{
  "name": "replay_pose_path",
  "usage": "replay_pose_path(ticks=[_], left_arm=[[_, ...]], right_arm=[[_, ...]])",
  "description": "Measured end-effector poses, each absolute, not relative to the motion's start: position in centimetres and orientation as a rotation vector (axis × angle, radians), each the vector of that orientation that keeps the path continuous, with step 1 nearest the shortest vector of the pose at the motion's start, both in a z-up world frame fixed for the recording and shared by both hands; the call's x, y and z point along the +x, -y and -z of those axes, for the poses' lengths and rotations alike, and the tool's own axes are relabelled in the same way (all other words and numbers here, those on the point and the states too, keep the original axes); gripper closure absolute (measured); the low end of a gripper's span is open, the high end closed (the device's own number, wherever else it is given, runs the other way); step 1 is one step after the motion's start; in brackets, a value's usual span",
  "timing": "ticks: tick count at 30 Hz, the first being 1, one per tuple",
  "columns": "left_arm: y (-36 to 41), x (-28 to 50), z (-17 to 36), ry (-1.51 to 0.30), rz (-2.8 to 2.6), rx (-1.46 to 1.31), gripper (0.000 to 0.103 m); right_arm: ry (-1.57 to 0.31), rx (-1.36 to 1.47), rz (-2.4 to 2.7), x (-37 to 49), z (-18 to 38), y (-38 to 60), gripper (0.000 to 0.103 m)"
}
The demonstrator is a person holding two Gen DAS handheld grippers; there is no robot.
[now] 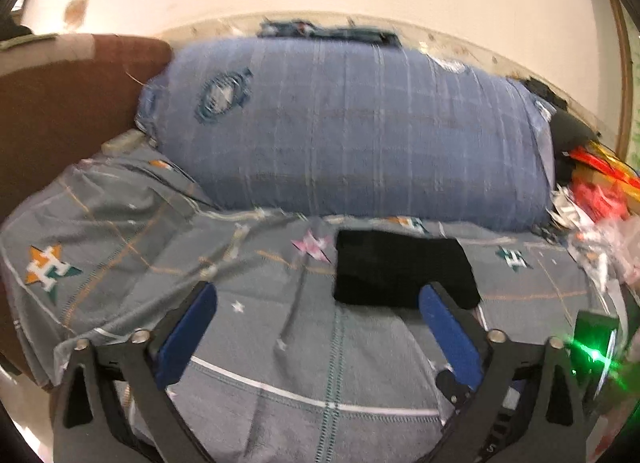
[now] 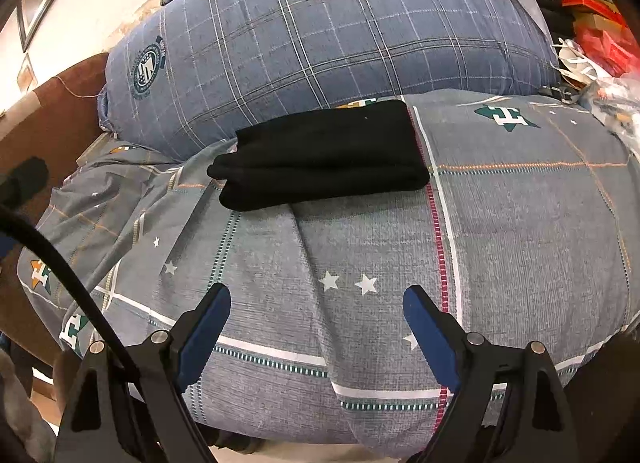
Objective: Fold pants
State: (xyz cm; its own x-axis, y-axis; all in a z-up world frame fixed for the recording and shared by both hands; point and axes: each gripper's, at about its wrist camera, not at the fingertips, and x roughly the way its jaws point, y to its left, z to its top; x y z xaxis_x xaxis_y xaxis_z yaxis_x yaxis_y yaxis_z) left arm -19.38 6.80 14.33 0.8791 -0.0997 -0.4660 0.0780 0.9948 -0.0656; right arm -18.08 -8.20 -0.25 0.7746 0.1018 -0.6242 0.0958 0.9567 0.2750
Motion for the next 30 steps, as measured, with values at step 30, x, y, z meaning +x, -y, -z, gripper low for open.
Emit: replay_pose_path(ticks=[30], left_arm=[[-9.0,-14.2,-7.5,-0.773,0.062,-0.112,0.0]], right_arm=[[-0.707,0.121,-0.082,-15.0,1.1,4.3,0.009]])
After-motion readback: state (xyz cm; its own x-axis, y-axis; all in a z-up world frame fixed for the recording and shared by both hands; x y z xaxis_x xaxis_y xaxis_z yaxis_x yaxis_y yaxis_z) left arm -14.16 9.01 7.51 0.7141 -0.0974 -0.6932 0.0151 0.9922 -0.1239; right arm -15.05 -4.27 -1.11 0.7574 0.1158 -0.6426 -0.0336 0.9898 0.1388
